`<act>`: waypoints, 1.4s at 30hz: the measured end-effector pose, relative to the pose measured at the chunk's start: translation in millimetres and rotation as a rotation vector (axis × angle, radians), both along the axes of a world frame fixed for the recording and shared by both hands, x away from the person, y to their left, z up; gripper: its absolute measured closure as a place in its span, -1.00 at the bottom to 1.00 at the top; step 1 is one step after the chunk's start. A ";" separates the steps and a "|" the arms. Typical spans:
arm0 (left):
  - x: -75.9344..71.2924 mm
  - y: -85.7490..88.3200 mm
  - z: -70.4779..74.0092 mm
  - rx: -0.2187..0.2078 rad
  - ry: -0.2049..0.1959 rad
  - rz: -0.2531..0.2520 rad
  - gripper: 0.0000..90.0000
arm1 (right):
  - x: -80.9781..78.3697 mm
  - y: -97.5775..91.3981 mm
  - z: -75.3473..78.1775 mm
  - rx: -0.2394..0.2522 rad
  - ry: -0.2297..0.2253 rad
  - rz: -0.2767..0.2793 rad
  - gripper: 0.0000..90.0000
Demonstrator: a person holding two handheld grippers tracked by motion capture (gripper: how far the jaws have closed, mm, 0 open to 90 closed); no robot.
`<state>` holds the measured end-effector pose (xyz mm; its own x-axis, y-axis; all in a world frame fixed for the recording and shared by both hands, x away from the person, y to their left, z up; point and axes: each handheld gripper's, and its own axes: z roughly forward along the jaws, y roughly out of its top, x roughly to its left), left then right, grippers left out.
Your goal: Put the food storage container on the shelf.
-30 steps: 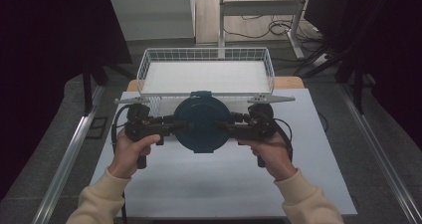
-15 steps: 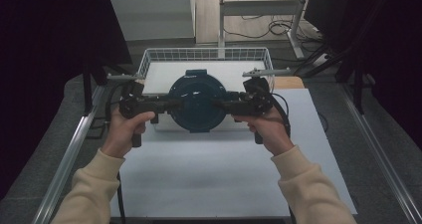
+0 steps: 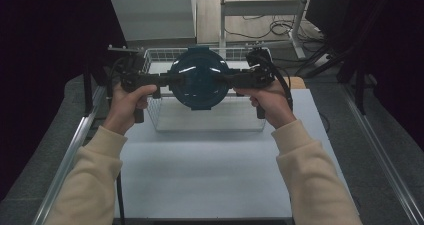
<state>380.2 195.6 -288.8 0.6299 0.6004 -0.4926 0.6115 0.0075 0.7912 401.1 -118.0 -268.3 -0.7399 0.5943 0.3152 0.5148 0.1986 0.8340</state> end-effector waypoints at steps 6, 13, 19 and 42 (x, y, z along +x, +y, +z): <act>18.5 -2.0 0.1 -0.003 0.000 -0.002 -0.08 | 17.3 -2.1 3.2 -0.007 0.004 -0.005 -0.20; 42.7 0.5 -9.6 -0.015 0.047 0.005 -0.09 | 41.6 -1.3 -6.7 0.016 0.039 -0.015 -0.20; 55.6 -0.1 -20.6 0.000 0.095 0.011 -0.09 | 57.8 0.6 -21.8 0.006 0.105 -0.013 -0.21; 105.6 6.3 -54.7 -0.217 0.314 0.050 -0.20 | 101.1 -2.2 -47.7 0.190 0.393 -0.192 -0.31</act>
